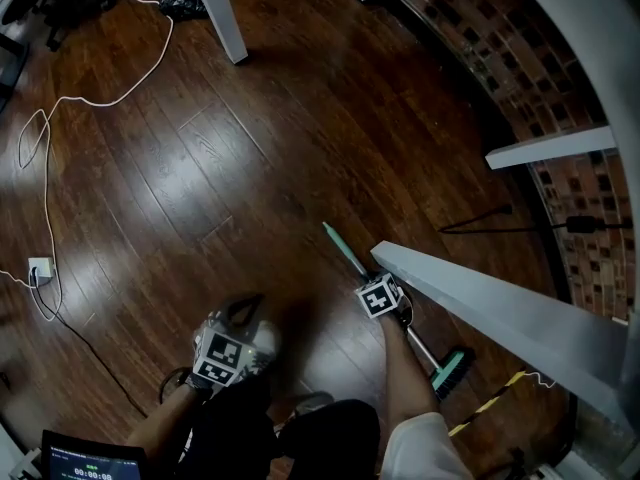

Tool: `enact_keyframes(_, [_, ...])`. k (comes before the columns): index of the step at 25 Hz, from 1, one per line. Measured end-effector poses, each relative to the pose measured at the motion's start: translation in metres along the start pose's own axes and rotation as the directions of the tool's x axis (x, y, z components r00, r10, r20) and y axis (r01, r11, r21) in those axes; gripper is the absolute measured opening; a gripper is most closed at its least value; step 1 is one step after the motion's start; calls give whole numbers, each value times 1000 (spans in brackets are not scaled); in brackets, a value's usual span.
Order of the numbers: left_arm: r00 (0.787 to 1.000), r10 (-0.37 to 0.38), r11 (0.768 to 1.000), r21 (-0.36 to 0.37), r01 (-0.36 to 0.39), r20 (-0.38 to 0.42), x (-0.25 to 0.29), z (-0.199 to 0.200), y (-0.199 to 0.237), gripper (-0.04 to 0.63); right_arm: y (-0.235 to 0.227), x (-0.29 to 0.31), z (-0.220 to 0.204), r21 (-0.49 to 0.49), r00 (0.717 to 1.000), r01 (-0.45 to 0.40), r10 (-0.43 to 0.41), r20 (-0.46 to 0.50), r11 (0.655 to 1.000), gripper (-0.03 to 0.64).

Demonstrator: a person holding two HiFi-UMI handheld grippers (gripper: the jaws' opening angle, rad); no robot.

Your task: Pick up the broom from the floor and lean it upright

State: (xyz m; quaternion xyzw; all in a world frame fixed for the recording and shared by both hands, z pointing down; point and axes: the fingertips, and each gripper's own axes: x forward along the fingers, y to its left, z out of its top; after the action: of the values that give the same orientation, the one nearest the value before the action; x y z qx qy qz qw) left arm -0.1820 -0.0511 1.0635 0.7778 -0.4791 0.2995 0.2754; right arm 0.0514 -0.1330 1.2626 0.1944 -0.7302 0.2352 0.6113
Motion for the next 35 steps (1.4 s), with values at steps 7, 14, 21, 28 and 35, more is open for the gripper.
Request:
enact_keyframes(7, [1000,10,1000,-27,-10,3,-31,25,-1,2,14,-50,0,-44,999,37,-35,42,998,91])
enact_keyframes(14, [1000,-19,1000,-7,20,21,-75,84,-27,2,30,-145,1,-85,988,90,-78,131,992,86])
enact_keyframes(21, [998,-51,999,2,51,37,-127,160,-57,2,54,-265,-6,-92,956,186,-159,245,978,86])
enact_keyframes(28, [993,-82,994,72,76,82,-183,241,-83,2,70,-390,-41,63,905,280,-286,315,958,89])
enact_keyframes(35, [976,-155,975,181,126,153,-216,304,-140,2,60,-475,-82,216,839,338,-397,372,916,92])
